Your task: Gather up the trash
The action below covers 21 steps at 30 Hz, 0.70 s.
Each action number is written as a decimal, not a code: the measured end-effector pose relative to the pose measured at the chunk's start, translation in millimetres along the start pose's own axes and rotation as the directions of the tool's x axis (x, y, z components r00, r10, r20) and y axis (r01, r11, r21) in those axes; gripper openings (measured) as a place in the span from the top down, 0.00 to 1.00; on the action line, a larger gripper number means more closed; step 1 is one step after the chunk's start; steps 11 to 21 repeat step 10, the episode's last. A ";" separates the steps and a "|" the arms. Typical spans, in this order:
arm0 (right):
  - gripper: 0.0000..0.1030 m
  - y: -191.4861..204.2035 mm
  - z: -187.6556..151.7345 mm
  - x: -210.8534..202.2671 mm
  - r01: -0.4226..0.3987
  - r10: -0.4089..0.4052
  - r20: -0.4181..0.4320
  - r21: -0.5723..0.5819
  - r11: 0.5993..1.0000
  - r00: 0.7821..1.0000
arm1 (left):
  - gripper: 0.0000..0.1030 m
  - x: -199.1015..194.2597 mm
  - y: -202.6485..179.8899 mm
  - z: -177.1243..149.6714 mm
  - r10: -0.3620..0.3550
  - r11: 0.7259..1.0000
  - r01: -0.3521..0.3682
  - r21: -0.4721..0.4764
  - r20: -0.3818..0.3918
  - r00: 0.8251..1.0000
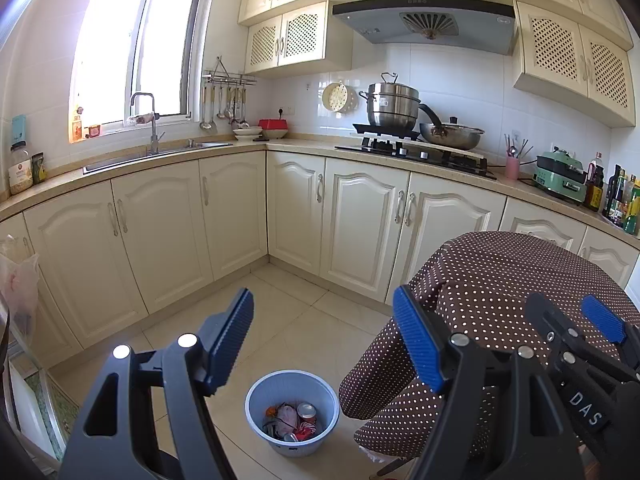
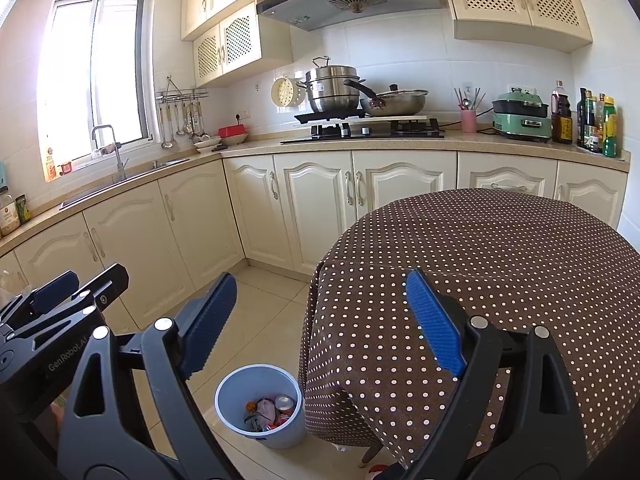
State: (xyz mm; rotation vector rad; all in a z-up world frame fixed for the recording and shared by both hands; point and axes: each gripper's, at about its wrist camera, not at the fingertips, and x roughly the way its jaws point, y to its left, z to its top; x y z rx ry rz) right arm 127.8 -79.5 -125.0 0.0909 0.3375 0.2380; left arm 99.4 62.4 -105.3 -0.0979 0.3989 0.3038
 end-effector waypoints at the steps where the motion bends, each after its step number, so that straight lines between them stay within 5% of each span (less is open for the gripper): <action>1: 0.17 -0.5 -0.2 0.0 0.001 -0.001 0.000 0.001 1.000 1.000 | 0.31 0.3 -0.1 -0.2 -0.001 1.000 0.001 0.000 -0.002 1.000; 21: 0.17 -9.1 -1.1 0.2 0.007 -0.006 -0.006 0.022 1.000 1.000 | 0.31 10.0 3.1 -1.3 -0.008 1.000 0.008 -0.012 -0.032 0.999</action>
